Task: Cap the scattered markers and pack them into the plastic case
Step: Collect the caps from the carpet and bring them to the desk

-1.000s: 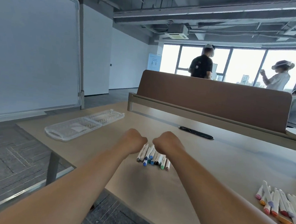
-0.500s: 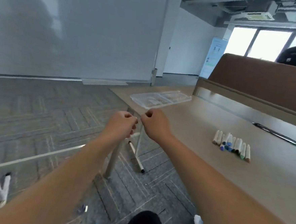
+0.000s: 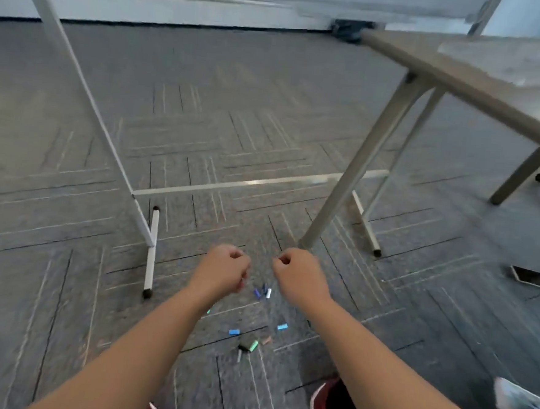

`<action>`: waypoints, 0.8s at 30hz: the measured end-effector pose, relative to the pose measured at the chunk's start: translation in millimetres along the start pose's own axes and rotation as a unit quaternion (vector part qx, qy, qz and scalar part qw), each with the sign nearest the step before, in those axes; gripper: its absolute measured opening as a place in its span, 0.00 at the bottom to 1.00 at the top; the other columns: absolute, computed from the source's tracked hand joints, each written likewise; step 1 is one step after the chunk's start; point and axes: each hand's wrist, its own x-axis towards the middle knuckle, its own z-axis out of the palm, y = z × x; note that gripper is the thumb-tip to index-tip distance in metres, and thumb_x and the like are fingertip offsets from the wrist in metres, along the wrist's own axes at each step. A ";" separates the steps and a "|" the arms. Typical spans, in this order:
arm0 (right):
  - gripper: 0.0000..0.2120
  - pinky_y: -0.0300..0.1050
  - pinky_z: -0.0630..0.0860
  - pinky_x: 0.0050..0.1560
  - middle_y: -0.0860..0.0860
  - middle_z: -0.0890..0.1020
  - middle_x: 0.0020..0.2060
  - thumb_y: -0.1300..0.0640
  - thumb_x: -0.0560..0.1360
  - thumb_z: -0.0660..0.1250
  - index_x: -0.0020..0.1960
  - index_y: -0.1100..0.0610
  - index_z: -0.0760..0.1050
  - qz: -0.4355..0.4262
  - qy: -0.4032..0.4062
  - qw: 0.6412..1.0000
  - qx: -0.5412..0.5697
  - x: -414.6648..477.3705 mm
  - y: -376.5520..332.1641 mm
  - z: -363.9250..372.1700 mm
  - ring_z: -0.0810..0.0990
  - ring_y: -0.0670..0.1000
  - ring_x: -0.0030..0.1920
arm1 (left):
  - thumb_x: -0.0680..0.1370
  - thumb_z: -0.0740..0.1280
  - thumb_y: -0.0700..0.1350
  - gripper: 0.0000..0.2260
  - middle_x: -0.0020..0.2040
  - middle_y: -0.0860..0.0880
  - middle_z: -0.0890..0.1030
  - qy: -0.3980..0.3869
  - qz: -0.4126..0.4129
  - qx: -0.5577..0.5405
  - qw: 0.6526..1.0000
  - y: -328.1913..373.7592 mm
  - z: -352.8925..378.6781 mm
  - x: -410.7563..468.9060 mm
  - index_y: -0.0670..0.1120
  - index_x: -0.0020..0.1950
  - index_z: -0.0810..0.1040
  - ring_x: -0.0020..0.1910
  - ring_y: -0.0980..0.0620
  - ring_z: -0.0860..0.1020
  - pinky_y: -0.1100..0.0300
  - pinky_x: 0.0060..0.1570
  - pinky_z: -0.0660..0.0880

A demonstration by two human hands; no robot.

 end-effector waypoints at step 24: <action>0.16 0.51 0.76 0.55 0.53 0.68 0.63 0.64 0.76 0.66 0.63 0.54 0.73 0.013 -0.239 0.923 -0.301 105.4 221.9 288.2 0.67 0.55 0.65 | 0.77 0.67 0.52 0.10 0.50 0.48 0.82 -0.167 -0.123 0.458 0.864 -314.0 144.6 159.2 0.48 0.52 0.78 0.50 0.45 0.81 0.56 0.38 0.71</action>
